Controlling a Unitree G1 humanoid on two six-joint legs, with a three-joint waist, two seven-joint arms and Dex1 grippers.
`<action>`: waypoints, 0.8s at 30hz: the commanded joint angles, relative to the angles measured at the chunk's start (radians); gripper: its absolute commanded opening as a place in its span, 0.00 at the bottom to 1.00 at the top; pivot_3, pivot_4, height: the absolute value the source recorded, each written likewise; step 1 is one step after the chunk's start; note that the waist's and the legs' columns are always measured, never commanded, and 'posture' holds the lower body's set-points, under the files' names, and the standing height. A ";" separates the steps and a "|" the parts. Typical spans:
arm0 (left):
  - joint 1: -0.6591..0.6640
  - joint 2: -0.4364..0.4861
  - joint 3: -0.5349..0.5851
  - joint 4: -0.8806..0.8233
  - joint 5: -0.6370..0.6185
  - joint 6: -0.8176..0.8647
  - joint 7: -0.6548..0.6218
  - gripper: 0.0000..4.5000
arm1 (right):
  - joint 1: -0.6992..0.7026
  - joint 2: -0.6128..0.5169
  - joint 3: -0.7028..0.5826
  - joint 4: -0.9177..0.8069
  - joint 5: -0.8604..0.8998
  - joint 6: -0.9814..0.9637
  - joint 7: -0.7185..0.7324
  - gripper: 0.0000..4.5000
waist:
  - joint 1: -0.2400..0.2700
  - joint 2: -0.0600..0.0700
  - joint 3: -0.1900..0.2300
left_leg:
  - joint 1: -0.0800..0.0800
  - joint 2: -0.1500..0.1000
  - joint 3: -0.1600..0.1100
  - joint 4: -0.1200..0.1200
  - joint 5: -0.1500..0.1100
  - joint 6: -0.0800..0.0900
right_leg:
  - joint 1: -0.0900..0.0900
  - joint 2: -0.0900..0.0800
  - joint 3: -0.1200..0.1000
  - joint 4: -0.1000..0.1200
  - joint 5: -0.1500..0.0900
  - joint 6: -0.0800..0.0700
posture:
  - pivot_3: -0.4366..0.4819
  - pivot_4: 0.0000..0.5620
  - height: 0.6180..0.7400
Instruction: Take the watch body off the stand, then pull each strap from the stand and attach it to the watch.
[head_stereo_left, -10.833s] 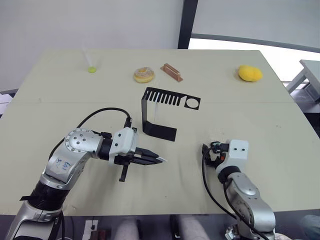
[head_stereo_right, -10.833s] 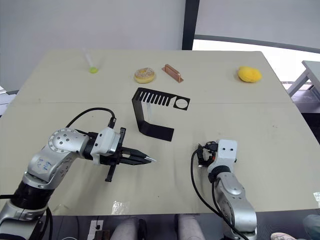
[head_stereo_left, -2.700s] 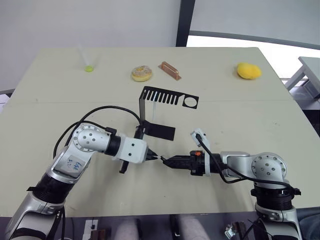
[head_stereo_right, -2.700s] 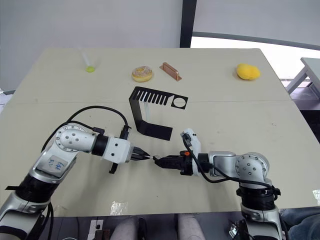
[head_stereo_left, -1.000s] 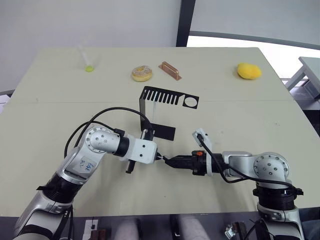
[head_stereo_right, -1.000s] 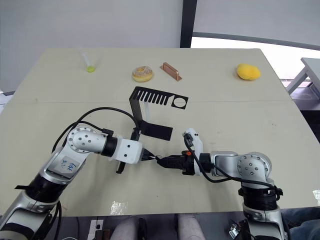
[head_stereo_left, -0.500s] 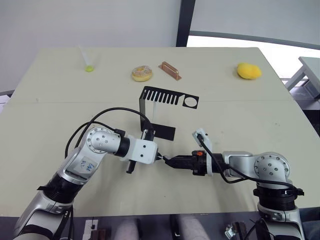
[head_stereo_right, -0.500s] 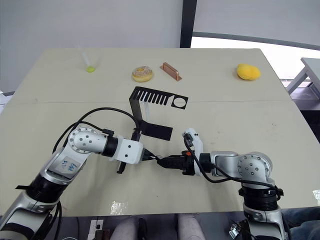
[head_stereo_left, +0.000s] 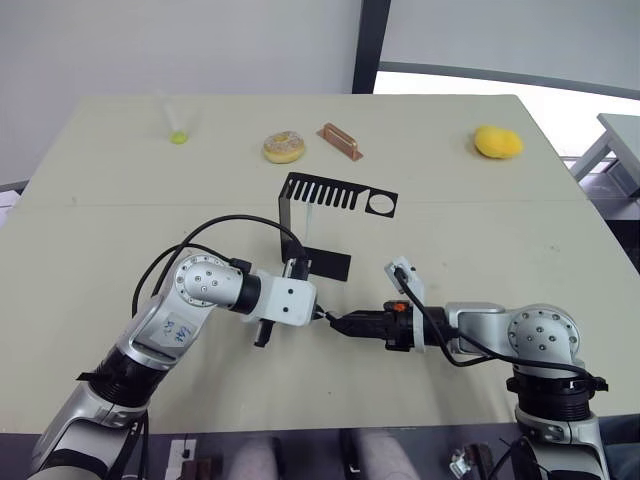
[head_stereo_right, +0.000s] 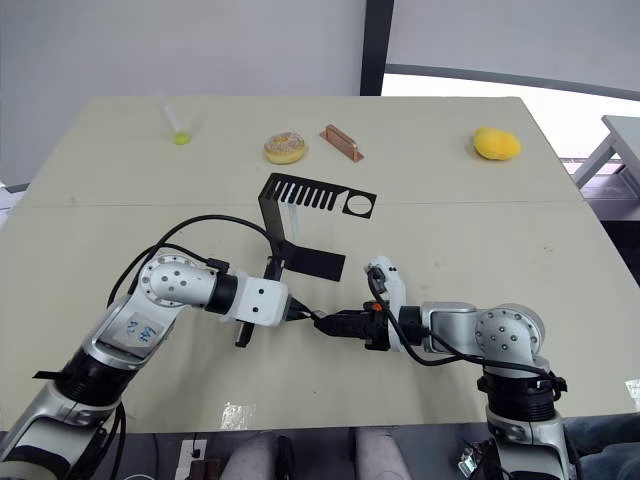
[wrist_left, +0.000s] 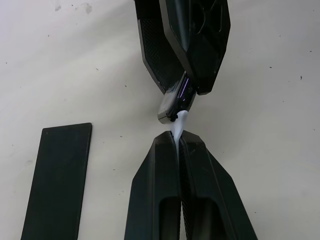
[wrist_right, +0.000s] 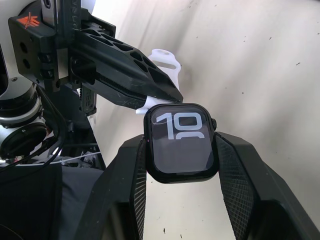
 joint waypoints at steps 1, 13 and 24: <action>-0.012 -0.017 -0.010 -0.033 -0.001 -0.003 0.025 0.00 | -0.004 0.022 0.018 -0.066 0.072 0.006 0.030 0.34 | 0.000 0.000 0.000 | 0.000 0.000 0.000 0.000 0.000 0.000 | 0.000 0.000 0.000 0.000 0.000 0.000 | 0.48 0.27 1.00; -0.011 -0.021 -0.013 -0.033 0.007 0.000 0.026 0.00 | -0.005 0.026 0.021 -0.065 0.069 0.004 0.031 0.34 | 0.000 0.000 0.000 | 0.000 0.000 0.000 0.000 0.000 0.000 | 0.000 0.000 0.000 0.000 0.000 0.000 | 0.48 0.27 1.00; -0.012 -0.031 -0.021 -0.045 0.010 0.016 0.031 0.00 | -0.003 0.026 0.021 -0.068 0.070 0.004 0.028 0.34 | 0.000 0.000 0.000 | 0.000 0.000 0.000 0.000 0.000 0.000 | 0.000 0.000 0.000 0.000 0.000 0.000 | 0.48 0.27 1.00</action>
